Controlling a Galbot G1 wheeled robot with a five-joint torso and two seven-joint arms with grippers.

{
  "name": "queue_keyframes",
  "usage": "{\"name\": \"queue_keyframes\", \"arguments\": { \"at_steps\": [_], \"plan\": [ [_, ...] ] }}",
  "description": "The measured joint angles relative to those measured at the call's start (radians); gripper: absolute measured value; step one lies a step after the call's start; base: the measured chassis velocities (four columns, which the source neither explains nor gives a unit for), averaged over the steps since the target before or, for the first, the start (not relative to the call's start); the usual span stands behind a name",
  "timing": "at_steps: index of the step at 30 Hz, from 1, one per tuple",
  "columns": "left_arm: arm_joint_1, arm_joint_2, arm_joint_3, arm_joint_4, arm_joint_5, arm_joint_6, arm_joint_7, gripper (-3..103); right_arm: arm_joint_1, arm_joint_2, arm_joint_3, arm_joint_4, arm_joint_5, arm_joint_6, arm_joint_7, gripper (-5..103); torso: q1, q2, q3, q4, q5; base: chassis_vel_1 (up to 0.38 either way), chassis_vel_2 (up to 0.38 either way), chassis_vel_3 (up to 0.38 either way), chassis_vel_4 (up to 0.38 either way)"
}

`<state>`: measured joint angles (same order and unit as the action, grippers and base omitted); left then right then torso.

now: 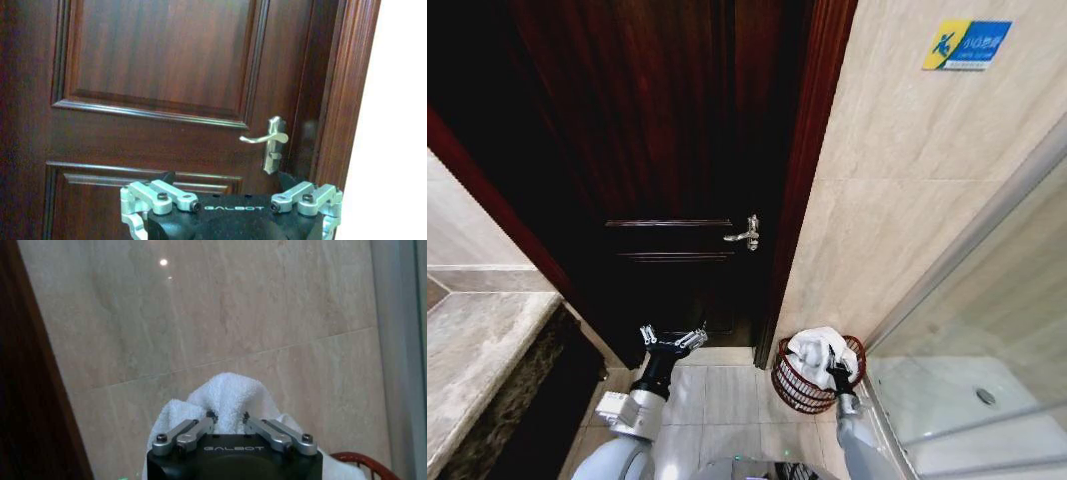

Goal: Discard the used towel into the hamper.

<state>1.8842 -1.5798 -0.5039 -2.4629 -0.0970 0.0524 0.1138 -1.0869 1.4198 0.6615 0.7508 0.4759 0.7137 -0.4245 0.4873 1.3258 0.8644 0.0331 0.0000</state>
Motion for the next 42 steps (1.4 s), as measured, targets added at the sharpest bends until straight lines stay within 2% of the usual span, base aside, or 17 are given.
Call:
{"name": "queue_keyframes", "arguments": {
  "at_steps": [3, 4, 6, 7, 9, 10, 12, 13, 16, 20, 26, 29, 31, 33, 34, 37, 42],
  "plan": [
    [0.0, 0.0, 0.0, 0.0, 0.0, 0.0, 0.0, 100, -0.01, -0.005, 0.012, 0.017, -0.067, -0.079, 0.026, 10, 0.0, 0.0, 0.0, 0.0001, 0.0002, -0.061, 0.057, 0.061, -0.058],
    [0.0, 0.0, 0.0, 0.0, 0.0, 0.0, 0.0, 100, -0.01, -0.005, 0.012, 0.017, -0.067, -0.079, 0.026, 10, 0.0, 0.0, 0.0, 0.0001, 0.0002, -0.059, 0.066, 0.065, -0.063],
    [0.0, 0.0, 0.0, 0.0, 0.0, 0.0, 0.0, 100, -0.001, -0.024, 0.021, 0.012, -0.144, -0.198, 0.044, 10, 0.001, 0.0, 0.0, 0.0001, 0.0002, -0.049, 0.066, 0.063, -0.05],
    [0.0, 0.0, 0.0, 0.0, 0.0, 0.0, 0.0, 100, -0.001, -0.024, 0.021, 0.012, -0.144, -0.198, 0.044, 10, 0.001, 0.0, 0.0, 0.0001, 0.0002, -0.037, 0.069, 0.062, -0.043],
    [0.0, 0.0, 0.0, 0.0, 0.0, 0.0, 0.0, 100, 0.006, -0.039, 0.024, 0.019, -0.192, -0.318, 0.049, 10, 0.001, 0.0, 0.0, 0.0002, 0.0001, 0.0, 0.0, 0.0, 0.0],
    [0.0, 0.0, 0.0, 0.0, 0.0, 0.0, 0.0, 100, 0.006, -0.039, 0.024, 0.019, -0.192, -0.318, 0.049, 10, 0.001, 0.0, 0.0, 0.0002, 0.0001, 0.0, 0.0, 0.0, 0.0],
    [0.0, 0.0, 0.0, 0.0, 0.0, 0.0, 0.0, 100, 0.024, -0.061, 0.025, 0.02, -0.268, -0.451, 0.036, 10, 0.0, 0.0, 0.0, 0.0, 0.0001, 0.0, 0.0, 0.0, 0.0],
    [0.0, 0.0, 0.0, 0.0, 0.0, 0.0, 0.0, 100, 0.024, -0.061, 0.025, 0.02, -0.268, -0.451, 0.036, 10, 0.0, 0.0, 0.0, 0.0, 0.0001, 0.0, 0.0, 0.0, 0.0],
    [0.0, 0.0, 0.0, 0.0, 0.0, 0.0, 0.0, 100, 0.075, -0.082, 0.018, -0.025, -0.361, -0.537, 0.028, 10, 0.0, 0.0, 0.0, 0.0, 0.0001, 0.0, 0.0, 0.0, 0.0],
    [0.0, 0.0, 0.0, 0.0, 0.0, 0.0, 0.0, 100, 0.142, -0.089, 0.006, -0.102, -0.424, -0.568, 0.03, 10, 0.0, 0.0, 0.0, 0.0002, -0.0002, 0.0, 0.0, 0.0, 0.0],
    [0.0, 0.0, 0.0, 0.0, 0.0, 0.0, 0.0, 100, 0.261, -0.079, 0.006, -0.283, -0.511, -0.557, 0.035, 10, 0.0, 0.0, 0.0, 0.0001, 0.0, 0.0, 0.0, 0.0, 0.0],
    [0.0, 0.0, 0.0, 0.0, 0.0, 0.0, 0.0, 100, 0.308, -0.069, 0.011, -0.353, -0.542, -0.535, 0.056, 10, 0.0, 0.0, 0.0, 0.0001, 0.0001, 0.0, 0.0, 0.0, 0.0],
    [0.0, 0.0, 0.0, 0.0, 0.0, 0.0, 0.0, 100, 0.346, -0.055, 0.018, -0.396, -0.596, -0.527, 0.103, 10, 0.0, 0.0, 0.0, 0.0001, -0.0002, 0.0, 0.0, 0.0, 0.0],
    [0.0, 0.0, 0.0, 0.0, 0.0, 0.0, 0.0, 100, 0.364, -0.048, 0.021, -0.412, -0.627, -0.546, 0.123, 10, 0.0, 0.0, 0.0, 0.0002, 0.0, 0.0, 0.0, 0.0, 0.0],
    [0.0, 0.0, 0.0, 0.0, 0.0, 0.0, 0.0, 100, 0.364, -0.048, 0.021, -0.412, -0.627, -0.546, 0.123, 10, 0.0, 0.0, 0.0, 0.0002, 0.0, 0.0, 0.0, 0.0, 0.0],
    [0.0, 0.0, 0.0, 0.0, 0.0, 0.0, 0.0, 100, 0.358, -0.046, 0.02, -0.402, -0.644, -0.604, 0.128, 10, 0.0, 0.0, 0.0, 0.0002, 0.0, 0.0, 0.0, 0.0, 0.0],
    [0.0, 0.0, 0.0, 0.0, 0.0, 0.0, 0.0, 100, 0.346, -0.046, 0.021, -0.405, -0.634, -0.615, 0.128, 10, 0.0, 0.0, 0.0, 0.0002, 0.0001, 0.0, 0.0, 0.0, 0.0]
  ]
}}
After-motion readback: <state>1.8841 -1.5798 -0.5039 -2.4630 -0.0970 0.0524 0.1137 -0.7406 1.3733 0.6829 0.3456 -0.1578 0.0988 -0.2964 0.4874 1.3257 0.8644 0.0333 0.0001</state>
